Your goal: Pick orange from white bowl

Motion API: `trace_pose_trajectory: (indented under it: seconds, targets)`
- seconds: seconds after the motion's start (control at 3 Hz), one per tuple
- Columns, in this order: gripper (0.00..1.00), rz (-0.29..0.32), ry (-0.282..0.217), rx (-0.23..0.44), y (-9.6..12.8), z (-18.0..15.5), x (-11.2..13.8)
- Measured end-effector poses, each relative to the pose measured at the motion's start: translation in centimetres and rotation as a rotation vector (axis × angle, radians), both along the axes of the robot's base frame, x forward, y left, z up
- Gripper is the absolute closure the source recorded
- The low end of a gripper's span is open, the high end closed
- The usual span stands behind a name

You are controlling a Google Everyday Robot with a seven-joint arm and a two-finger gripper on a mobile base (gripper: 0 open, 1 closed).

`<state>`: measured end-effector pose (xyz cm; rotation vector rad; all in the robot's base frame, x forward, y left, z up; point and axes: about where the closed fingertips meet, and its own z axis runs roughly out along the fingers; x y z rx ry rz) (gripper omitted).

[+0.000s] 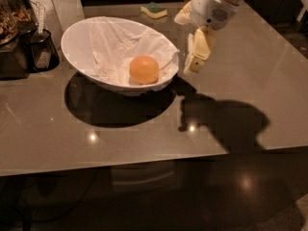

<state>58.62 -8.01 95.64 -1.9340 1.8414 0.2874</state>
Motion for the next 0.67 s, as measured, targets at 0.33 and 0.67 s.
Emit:
trace_pose_trajectory:
  seconds: [0.33,0.67]
  targets:
    - [0.19,-0.001,-0.008,0.006,0.25,0.11,0.31]
    - [0.33,-0.024,-0.024,0.014,-0.02,0.34,0.21]
